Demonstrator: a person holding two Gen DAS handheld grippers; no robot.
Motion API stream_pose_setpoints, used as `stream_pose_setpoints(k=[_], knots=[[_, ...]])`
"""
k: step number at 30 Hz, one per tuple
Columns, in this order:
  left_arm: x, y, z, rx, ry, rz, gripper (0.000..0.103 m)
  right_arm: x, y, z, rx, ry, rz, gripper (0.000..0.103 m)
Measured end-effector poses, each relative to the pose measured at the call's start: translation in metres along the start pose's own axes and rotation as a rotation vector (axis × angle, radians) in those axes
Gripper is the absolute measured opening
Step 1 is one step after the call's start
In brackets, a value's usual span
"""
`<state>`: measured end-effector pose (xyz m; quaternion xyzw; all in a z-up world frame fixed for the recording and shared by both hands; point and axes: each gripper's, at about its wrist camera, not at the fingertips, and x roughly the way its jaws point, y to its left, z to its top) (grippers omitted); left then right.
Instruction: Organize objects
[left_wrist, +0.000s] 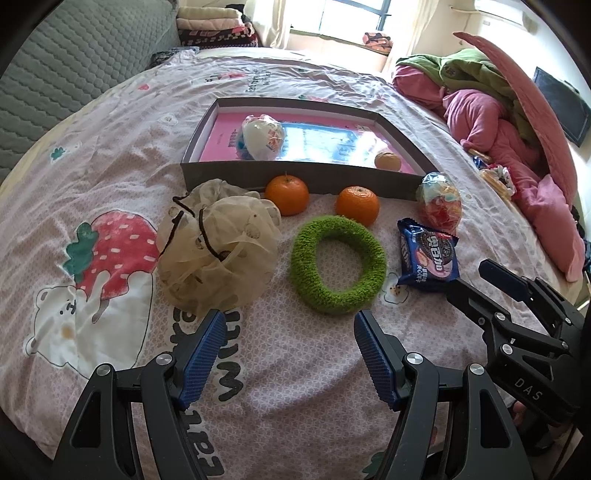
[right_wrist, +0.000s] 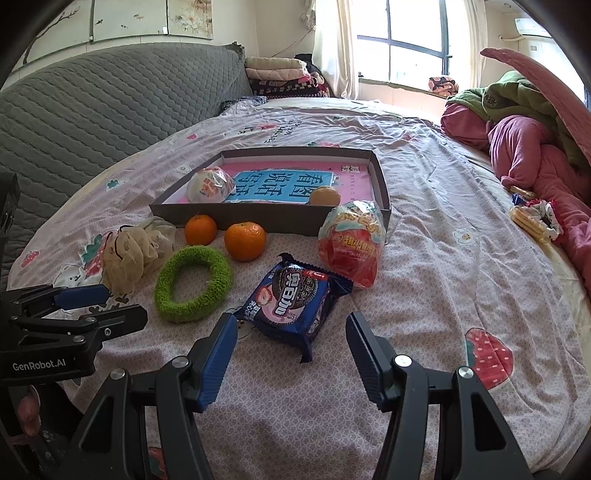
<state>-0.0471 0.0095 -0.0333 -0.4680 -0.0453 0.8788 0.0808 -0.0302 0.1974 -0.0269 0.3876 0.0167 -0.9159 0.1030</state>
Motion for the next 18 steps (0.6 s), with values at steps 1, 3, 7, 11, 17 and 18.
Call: stream_pose_setpoints(k=[1,3,7,11,17,18], knots=[[0.0,0.001,0.0,-0.002,-0.001,0.0,0.074,0.001,0.0,0.0,0.0,0.002,-0.001,0.061],[0.0,0.002,-0.001,-0.005,-0.001,0.0,0.074,0.002,0.0,0.0,0.0,0.007,-0.001,0.061],[0.0,0.007,-0.001,-0.012,-0.002,0.004,0.074,0.004,0.0,-0.001,-0.002,0.011,-0.006,0.061],[-0.002,0.011,-0.001,-0.021,-0.011,0.01,0.074,0.005,0.0,-0.002,0.001,0.014,-0.007,0.061],[-0.005,0.013,0.0,-0.012,-0.029,0.031,0.074,0.007,0.0,-0.003,0.0,0.023,-0.006,0.061],[-0.006,0.014,0.0,-0.011,-0.031,0.034,0.074,0.008,0.0,-0.003,0.0,0.025,-0.006,0.061]])
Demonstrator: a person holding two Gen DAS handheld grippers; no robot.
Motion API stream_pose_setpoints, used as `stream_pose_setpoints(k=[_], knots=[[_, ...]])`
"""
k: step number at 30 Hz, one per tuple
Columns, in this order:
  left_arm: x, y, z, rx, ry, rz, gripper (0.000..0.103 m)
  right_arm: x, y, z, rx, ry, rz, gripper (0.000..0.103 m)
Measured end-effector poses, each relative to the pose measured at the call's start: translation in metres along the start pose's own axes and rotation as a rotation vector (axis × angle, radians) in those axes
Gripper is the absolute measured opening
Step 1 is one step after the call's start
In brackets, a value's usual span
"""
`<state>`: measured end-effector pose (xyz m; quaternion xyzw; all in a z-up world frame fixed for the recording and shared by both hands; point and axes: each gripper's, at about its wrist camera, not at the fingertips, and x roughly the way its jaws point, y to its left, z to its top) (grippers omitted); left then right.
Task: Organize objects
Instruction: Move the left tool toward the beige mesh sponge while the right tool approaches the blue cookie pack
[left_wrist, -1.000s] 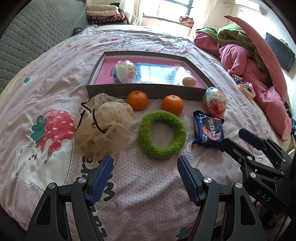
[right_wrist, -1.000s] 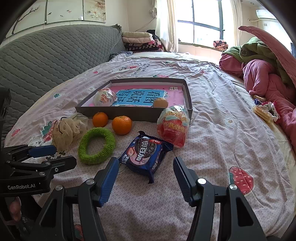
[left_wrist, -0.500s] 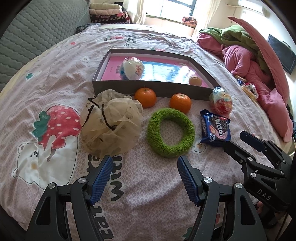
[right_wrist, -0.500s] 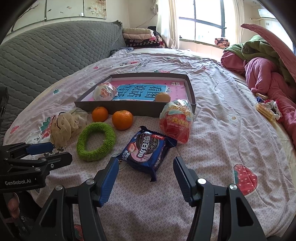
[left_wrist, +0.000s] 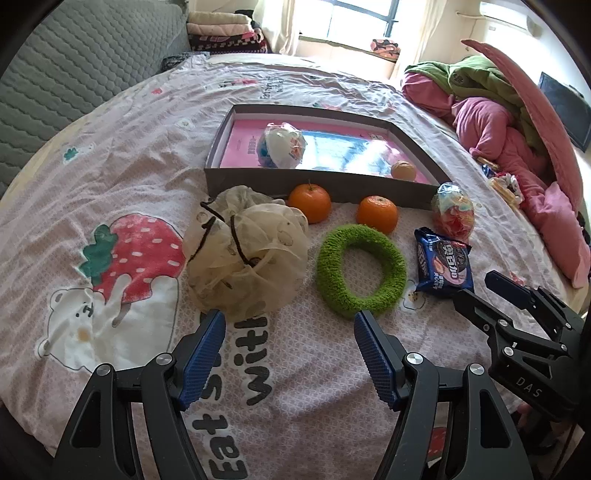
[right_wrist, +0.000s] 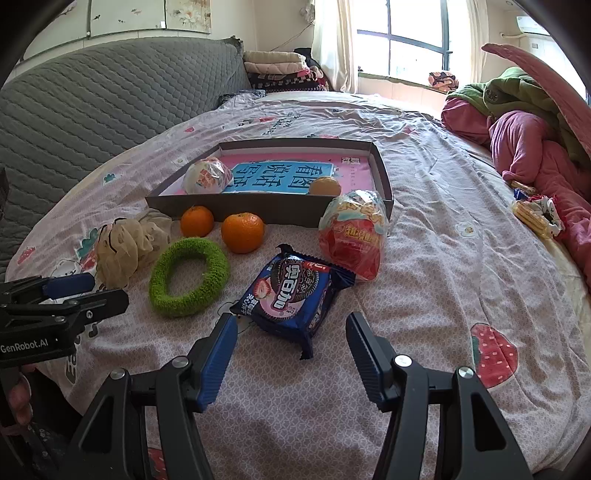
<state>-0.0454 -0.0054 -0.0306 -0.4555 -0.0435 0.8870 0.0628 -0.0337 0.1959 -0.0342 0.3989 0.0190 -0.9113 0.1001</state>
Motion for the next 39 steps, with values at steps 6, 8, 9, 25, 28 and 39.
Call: stream_pose_setpoints(k=[6,8,9,25,28,39], knots=[[-0.004,0.006,0.001,0.0,-0.021,0.012,0.074,0.002,0.0,0.0,0.002,0.003,-0.001,0.061],[-0.004,0.009,0.002,0.0,-0.027,0.018,0.074,0.002,0.0,0.0,0.002,0.002,0.0,0.061],[-0.004,0.01,0.002,-0.001,-0.031,0.02,0.074,0.002,0.0,0.0,0.001,0.003,-0.001,0.061],[0.008,0.021,0.007,-0.002,-0.06,0.056,0.074,0.013,-0.001,0.0,0.032,0.024,0.018,0.061],[0.013,0.022,0.01,0.001,-0.065,0.059,0.074,0.016,-0.002,0.002,0.054,0.021,0.028,0.061],[0.029,0.029,0.017,-0.014,-0.069,0.037,0.074,0.03,-0.001,0.008,0.124,0.025,0.026,0.061]])
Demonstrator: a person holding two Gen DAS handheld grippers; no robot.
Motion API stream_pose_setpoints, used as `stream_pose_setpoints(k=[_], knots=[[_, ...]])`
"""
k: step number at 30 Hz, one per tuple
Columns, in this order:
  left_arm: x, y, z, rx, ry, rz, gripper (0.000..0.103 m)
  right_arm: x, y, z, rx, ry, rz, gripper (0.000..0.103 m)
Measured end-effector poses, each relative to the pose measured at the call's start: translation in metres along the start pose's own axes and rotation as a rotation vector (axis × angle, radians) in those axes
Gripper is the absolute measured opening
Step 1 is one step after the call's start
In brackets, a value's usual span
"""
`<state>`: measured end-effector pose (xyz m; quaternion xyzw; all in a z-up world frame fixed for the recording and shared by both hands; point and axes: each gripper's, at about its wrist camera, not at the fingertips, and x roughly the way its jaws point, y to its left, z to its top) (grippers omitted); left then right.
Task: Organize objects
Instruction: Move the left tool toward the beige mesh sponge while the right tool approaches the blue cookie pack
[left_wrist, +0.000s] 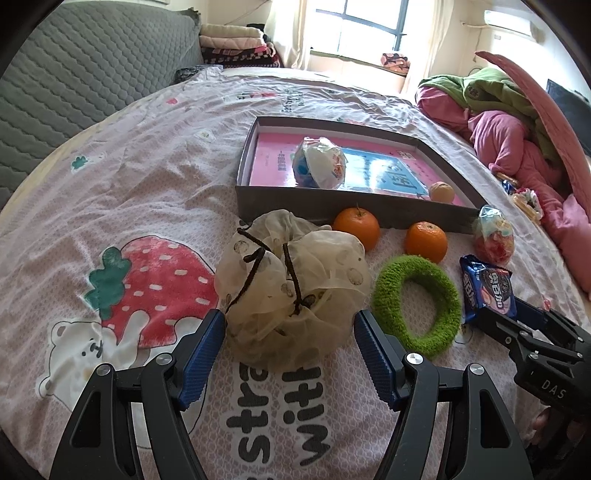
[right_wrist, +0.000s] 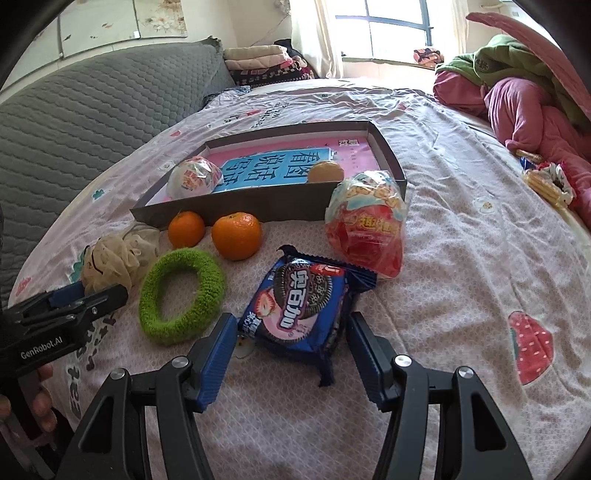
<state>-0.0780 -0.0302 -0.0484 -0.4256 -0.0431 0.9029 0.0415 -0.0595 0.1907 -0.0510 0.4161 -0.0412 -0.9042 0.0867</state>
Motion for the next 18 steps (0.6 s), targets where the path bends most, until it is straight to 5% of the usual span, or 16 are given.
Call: stream_pose_setpoints(k=[18], knots=[[0.018,0.003,0.007,-0.004,-0.016,0.006,0.074,0.023,0.012,0.007,-0.009,-0.008,-0.139,0.066]])
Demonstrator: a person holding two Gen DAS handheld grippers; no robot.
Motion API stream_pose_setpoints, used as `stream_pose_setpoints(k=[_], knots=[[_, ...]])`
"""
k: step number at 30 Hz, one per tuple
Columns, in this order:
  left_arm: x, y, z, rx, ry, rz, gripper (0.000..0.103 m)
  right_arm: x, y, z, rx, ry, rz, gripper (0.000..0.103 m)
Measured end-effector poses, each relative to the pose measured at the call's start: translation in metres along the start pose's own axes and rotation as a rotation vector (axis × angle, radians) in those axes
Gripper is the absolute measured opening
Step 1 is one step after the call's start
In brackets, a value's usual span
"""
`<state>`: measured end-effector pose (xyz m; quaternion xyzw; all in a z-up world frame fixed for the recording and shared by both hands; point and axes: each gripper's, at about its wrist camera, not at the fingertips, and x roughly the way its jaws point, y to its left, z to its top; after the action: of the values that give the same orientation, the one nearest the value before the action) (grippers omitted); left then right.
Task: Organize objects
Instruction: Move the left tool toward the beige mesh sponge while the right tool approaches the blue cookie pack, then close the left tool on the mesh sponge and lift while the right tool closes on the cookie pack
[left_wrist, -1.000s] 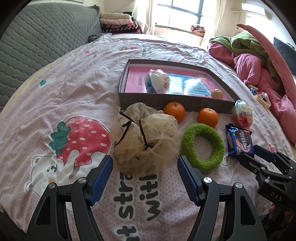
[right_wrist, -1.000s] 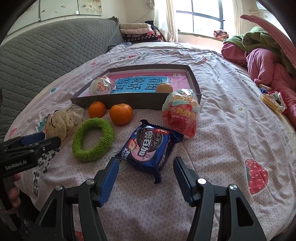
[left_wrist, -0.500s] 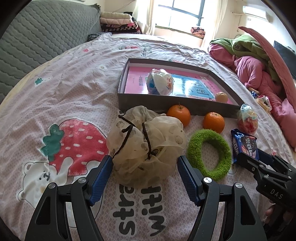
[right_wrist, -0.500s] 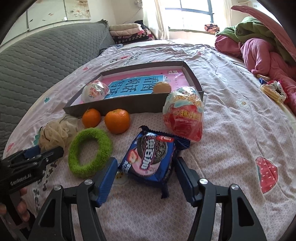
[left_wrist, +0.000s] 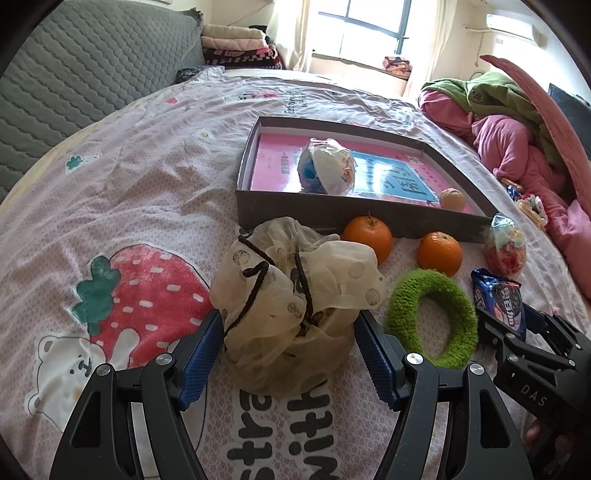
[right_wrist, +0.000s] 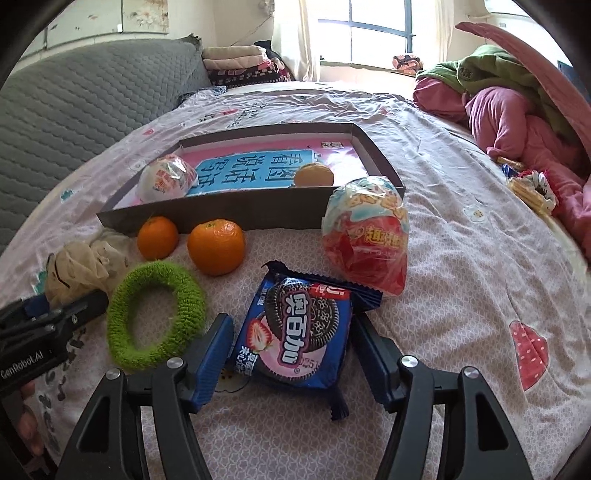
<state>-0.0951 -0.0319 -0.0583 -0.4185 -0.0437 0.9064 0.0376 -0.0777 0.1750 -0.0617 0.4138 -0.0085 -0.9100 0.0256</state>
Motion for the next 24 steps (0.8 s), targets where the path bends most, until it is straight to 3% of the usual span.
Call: stream_pose_setpoints(k=[11,14,17,19,20,24], knots=[[0.009,-0.006,0.001,0.05,-0.054,0.018,0.073,0.0,-0.006,-0.002,-0.011,-0.023,0.033,0.06],[0.011,-0.005,0.0,0.048,-0.066,0.001,0.069,0.0,-0.009,-0.002,-0.001,-0.024,0.052,0.058],[0.012,-0.004,0.0,0.051,-0.071,-0.014,0.06,-0.001,-0.009,-0.001,-0.006,-0.029,0.054,0.055],[0.01,-0.003,-0.001,0.046,-0.075,-0.036,0.036,-0.001,-0.009,-0.001,-0.014,-0.029,0.057,0.055],[0.01,-0.002,-0.001,0.044,-0.072,-0.051,0.031,-0.001,-0.009,-0.002,-0.022,-0.027,0.057,0.054],[0.01,-0.004,-0.002,0.059,-0.071,-0.067,0.021,-0.004,-0.007,-0.004,-0.051,-0.024,0.061,0.054]])
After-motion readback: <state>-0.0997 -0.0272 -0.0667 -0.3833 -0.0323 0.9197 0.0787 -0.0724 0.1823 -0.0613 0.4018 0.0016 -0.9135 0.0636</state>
